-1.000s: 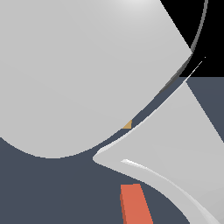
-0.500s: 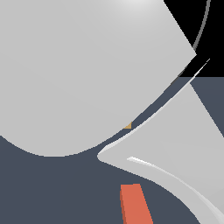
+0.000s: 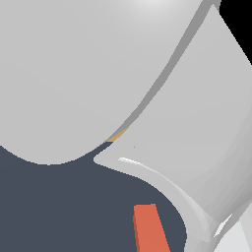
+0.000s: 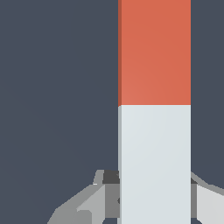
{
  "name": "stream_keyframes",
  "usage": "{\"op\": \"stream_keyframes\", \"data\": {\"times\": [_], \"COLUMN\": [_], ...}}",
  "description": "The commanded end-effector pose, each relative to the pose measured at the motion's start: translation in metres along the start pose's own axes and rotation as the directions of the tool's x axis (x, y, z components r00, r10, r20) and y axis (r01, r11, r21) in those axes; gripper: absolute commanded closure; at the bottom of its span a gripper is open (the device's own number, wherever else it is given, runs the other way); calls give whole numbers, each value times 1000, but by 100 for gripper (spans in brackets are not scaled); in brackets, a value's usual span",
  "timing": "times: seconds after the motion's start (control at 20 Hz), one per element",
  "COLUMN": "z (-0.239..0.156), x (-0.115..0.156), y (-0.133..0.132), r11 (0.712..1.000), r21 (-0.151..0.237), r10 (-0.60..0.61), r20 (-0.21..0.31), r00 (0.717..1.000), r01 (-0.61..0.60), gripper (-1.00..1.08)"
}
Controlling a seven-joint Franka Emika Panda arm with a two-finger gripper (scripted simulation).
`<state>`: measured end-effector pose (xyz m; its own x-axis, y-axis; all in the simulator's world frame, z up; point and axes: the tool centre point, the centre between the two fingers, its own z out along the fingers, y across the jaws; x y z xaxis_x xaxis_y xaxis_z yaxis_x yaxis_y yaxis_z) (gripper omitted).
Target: Insert the peg into the horizontal hole in a box.
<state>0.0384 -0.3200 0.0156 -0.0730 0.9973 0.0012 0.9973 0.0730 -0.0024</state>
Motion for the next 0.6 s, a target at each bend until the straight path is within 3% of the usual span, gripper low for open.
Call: {"op": "stream_keyframes", "data": {"times": [0.0,0.55], "z": [-2,-14], "x": [4,41], "y": [-1,-20], "r11": [1000,999], "r21": [-2,-2], "r10": [3,44], "r20": [1,1], "r00": [1000,999], "r01": [-3,-44], "gripper": [108,108]}}
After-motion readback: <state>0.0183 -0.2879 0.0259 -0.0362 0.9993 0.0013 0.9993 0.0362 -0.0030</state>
